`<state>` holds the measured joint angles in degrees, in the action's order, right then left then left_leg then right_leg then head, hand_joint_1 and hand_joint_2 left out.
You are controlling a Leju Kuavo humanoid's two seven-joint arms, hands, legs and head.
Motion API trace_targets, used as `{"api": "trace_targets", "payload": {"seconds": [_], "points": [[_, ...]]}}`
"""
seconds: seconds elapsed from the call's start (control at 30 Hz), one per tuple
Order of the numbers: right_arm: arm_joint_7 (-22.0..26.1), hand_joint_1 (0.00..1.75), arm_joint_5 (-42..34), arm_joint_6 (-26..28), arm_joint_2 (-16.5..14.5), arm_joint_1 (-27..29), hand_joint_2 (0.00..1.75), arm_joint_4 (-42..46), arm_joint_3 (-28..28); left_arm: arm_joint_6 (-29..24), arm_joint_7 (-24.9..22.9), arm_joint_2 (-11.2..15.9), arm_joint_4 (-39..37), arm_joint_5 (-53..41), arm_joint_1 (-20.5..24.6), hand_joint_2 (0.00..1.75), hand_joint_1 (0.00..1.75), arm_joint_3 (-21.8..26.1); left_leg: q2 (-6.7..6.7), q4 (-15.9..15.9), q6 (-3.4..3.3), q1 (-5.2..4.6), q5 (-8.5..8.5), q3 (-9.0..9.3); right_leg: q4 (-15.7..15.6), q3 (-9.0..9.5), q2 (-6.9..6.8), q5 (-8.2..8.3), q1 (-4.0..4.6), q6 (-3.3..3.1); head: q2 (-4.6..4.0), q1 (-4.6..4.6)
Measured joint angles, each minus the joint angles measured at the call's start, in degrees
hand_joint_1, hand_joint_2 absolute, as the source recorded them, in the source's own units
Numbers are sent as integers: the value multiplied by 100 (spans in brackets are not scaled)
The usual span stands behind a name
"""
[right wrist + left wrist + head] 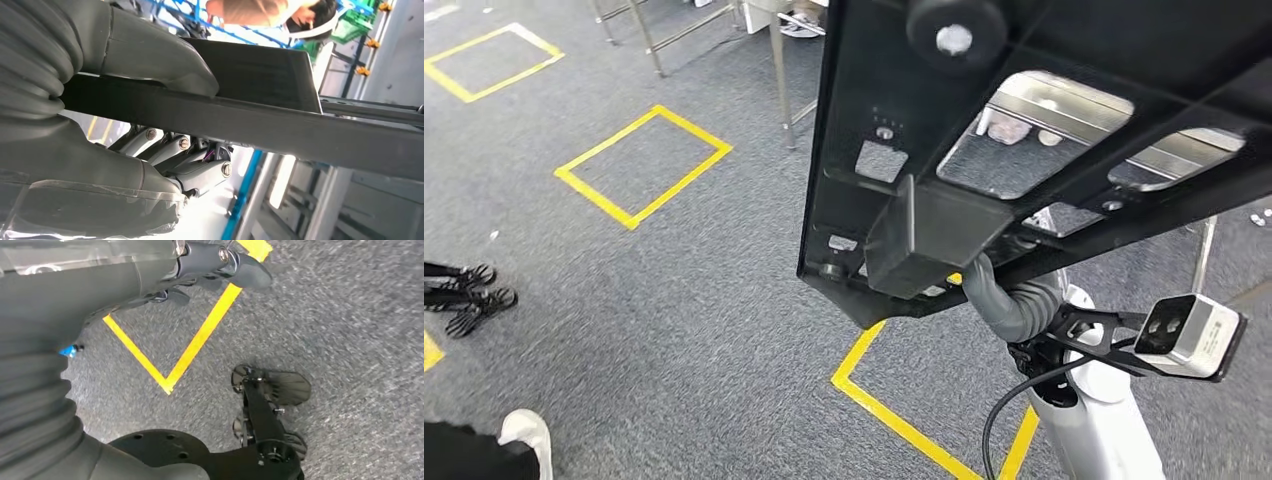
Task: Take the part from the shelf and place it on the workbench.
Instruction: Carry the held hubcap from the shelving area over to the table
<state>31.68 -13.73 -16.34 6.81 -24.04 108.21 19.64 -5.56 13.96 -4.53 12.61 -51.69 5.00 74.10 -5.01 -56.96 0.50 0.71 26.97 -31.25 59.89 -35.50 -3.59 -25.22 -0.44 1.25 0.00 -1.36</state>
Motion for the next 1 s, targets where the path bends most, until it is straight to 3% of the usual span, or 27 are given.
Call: {"api": "trace_targets", "payload": {"seconds": [0.03, 0.1, 0.13, 0.2, 0.27, 0.3, 0.33, 0.37, 0.43, 0.5, 0.57, 0.63, 0.7, 0.77, 0.83, 0.87, 0.9, 1.0], "points": [[-9, 175, 2, 7, -21, -36, 175, 1, 1, 1, -4, 0, 0, -4, 4, 175, 0, -2, -51, -10, 35, -19, 22, 12, -149, 70, -55, 20, 18, -40, 0, 3], [-40, 175, 9, 27, -56, -88, 175, 3, 3, 1, -14, 1, 0, -10, 16, 175, 0, -5, -168, -8, 102, -28, 52, 44, -180, 59, 57, 10, 33, -120, 0, 10], [-62, 175, 15, 41, -67, -107, 175, 5, 4, 1, -15, 2, 0, -11, 27, 175, 0, -7, -163, -26, 139, -17, 82, 55, -188, 61, 123, 15, 29, -154, 0, 10], [-101, 175, 26, 68, -104, -159, 175, 10, 9, 1, -17, 3, 0, -10, 42, 175, 0, -10, 69, -310, 196, 10, 290, -44, -208, 71, 249, 35, 5, -216, 0, 32], [-114, 175, 30, 83, -160, -200, 175, 5, 27, 2, -22, 2, 0, -7, 29, 175, 0, -10, 367, -1062, 219, 23, 683, -391, -209, 70, 380, 43, 3, -259, 0, 66], [-119, 175, 31, 83, -184, -207, 175, -4, 40, 2, -26, 1, 0, -4, 17, 175, 0, -10, 425, -1466, 219, 23, 836, -592, -207, 68, 456, 45, 14, -272, 0, 77], [-123, 175, 32, 82, -195, -208, 175, -15, 50, 2, -28, 1, 0, -2, 7, 175, 0, -9, 446, -1719, 210, 20, 882, -734, -203, 68, 538, 45, 27, -278, 0, 79], [-127, 175, 33, 82, -200, -208, 175, -23, 58, 1, -29, 1, 0, 1, 2, 175, 0, -9, 456, -1753, 190, 16, 810, -779, -199, 70, 619, 45, 40, -280, 0, 78], [-134, 175, 33, 83, -213, -213, 175, -33, 66, 0, -30, 2, 0, 8, 5, 175, 0, -9, 554, -1138, 113, 1, 373, -550, -189, 81, 782, 45, 60, -279, 0, 78], [-134, 175, 26, 91, -239, -232, 175, -40, 79, -1, -29, 14, -1, 26, 8, 175, 0, -4, 854, -364, 23, 1, 37, -233, -175, 70, 924, 50, 62, -257, 0, 61], [-145, 175, 28, 123, -273, -252, 175, -62, 115, 1, -29, 22, -1, 57, 4, 175, 0, 5, 1009, -88, -15, -14, -17, -125, -171, 29, 1050, 70, 24, -194, 0, 51], [-160, 175, 57, 179, -299, -259, 175, -87, 154, 20, -25, 19, 0, 89, 8, 175, 0, 10, 875, -17, -40, -21, -54, -90, -183, 1, 1140, 92, -4, -115, 0, 60], [-159, 175, 80, 223, -309, -289, 175, -109, 183, 59, -8, 15, 0, 108, 18, 175, 0, 11, 722, 76, -92, 8, -101, -40, 4, -95, 914, -40, 25, -60, 0, 34], [-148, 175, 75, 247, -319, -326, 175, -136, 218, 87, 7, 14, 0, 113, 11, 175, 0, 12, 561, 117, -126, 13, -113, -18, 645, -411, 558, -382, 29, -22, 0, 2], [-139, 175, 67, 267, -327, -332, 175, -170, 251, 109, 9, 14, 0, 113, -6, 175, 0, 14, 392, 107, -128, 7, -96, -19, 1313, -752, 429, -618, -17, 18, 0, -5], [-136, 175, 62, 275, -327, -331, 175, -188, 263, 124, 10, 12, 0, 112, -9, 175, 0, 14, 313, 99, -120, 7, -83, -18, 1400, -799, 403, -594, -40, 37, 0, -5], [-131, 175, 57, 281, -327, -336, 175, -204, 273, 143, 13, 8, 0, 110, -7, 175, 0, 14, 238, 85, -106, 9, -65, -15, 1229, -709, 371, -460, -60, 51, 0, -7], [-109, 175, 37, 290, -328, -378, 175, -230, 293, 187, 25, -5, 0, 99, 11, 175, 0, 13, 56, 8, -24, -5, 19, 1, 104, -114, 97, -3, -59, 31, 0, -4]]}}
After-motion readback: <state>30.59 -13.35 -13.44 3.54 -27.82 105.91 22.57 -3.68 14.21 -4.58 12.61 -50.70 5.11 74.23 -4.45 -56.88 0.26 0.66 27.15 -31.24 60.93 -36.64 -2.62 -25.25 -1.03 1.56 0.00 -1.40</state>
